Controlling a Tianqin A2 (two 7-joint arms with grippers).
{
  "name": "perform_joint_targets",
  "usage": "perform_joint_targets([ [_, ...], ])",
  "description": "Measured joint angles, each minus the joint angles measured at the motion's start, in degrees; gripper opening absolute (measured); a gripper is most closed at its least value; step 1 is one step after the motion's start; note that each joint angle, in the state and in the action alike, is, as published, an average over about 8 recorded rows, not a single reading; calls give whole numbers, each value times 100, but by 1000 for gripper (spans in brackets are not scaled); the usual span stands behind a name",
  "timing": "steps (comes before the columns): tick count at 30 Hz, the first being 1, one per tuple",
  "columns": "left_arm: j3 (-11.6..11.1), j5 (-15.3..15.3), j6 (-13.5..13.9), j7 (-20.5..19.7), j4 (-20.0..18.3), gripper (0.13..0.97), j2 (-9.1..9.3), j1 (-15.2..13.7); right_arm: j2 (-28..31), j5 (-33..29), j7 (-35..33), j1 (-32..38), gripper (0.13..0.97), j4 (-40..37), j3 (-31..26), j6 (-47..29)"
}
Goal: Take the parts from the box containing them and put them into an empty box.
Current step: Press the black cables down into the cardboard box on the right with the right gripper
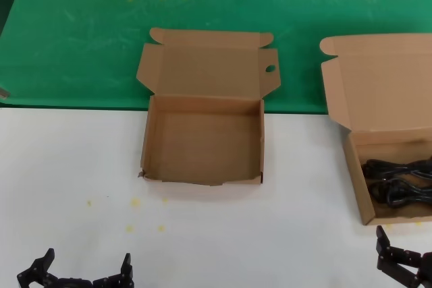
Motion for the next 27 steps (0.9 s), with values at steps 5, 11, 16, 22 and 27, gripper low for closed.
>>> perform_joint_targets([
  [5,0,0,0,0,0,966,0,0,0,0,0,0,966,0,0,0],
  [11,0,0,0,0,0,966,0,0,0,0,0,0,966,0,0,0],
  [16,0,0,0,0,0,966,0,0,0,0,0,0,966,0,0,0],
  [22,0,0,0,0,0,966,0,0,37,17,16,18,966,-1,33,-16],
  [27,0,0,0,0,0,966,0,0,115,9,0,47,966,-27,125,-42],
])
